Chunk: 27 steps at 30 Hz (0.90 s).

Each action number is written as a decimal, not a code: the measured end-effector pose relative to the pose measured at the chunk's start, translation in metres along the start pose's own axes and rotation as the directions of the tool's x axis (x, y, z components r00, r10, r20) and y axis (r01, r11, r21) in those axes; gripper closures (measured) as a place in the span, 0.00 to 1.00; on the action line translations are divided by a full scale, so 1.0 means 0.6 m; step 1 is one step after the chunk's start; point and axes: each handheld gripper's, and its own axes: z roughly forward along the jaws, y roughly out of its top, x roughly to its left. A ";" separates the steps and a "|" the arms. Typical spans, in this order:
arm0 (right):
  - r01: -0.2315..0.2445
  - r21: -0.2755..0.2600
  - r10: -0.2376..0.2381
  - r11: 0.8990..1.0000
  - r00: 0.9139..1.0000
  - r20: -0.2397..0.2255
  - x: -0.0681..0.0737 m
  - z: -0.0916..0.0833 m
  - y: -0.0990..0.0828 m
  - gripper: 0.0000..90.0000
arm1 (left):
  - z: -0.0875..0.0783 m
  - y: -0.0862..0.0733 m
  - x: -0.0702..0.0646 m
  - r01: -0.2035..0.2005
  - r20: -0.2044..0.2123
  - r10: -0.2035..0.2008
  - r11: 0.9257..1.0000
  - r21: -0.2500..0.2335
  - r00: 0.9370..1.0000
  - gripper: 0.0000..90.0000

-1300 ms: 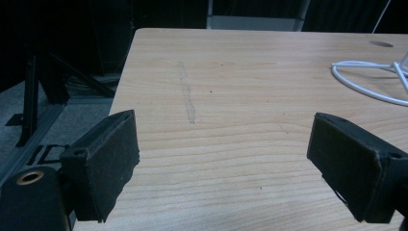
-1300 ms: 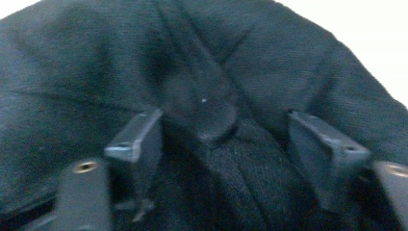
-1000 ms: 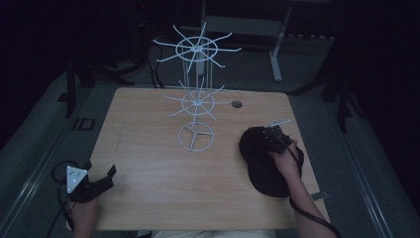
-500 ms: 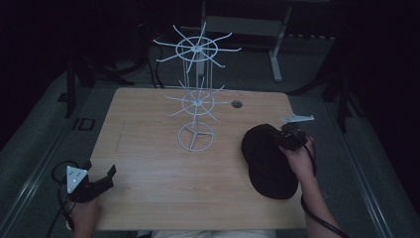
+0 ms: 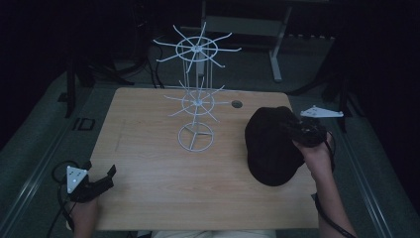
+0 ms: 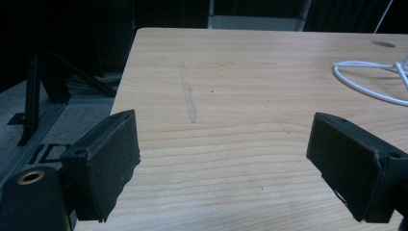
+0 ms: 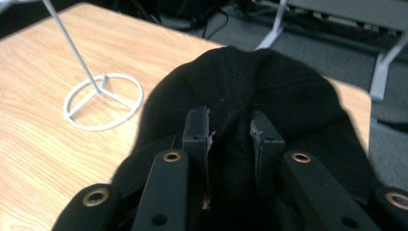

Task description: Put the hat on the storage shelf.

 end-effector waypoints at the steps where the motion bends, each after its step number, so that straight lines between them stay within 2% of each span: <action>1: 0.014 -0.008 -0.014 1.000 1.000 0.001 0.001 -0.006 0.006 0.81 | 0.000 0.000 0.000 0.001 0.000 -0.001 1.000 -0.002 1.000 0.13; 10: 0.094 -0.079 -0.092 0.992 0.995 0.029 0.002 -0.061 0.072 0.82 | 0.000 0.000 0.000 0.003 -0.002 -0.003 1.000 0.001 1.000 0.13; 12: 0.117 -0.097 -0.115 0.988 0.993 0.029 0.005 -0.073 0.086 0.82 | 0.001 0.000 0.000 0.001 -0.004 -0.001 1.000 0.003 1.000 0.13; 21: 0.161 -0.176 -0.160 0.971 0.987 0.024 0.023 -0.114 0.147 0.82 | 0.001 0.000 -0.001 -0.005 -0.011 0.005 1.000 0.004 1.000 0.13; 24: 0.171 -0.193 -0.170 0.966 0.985 0.021 0.028 -0.122 0.158 0.82 | 0.001 0.000 -0.001 -0.003 -0.012 0.003 1.000 0.004 1.000 0.13; 27: 0.191 -0.229 -0.191 0.954 0.981 0.024 0.037 -0.143 0.182 0.82 | 0.002 0.000 -0.001 -0.008 -0.010 0.008 1.000 0.007 1.000 0.13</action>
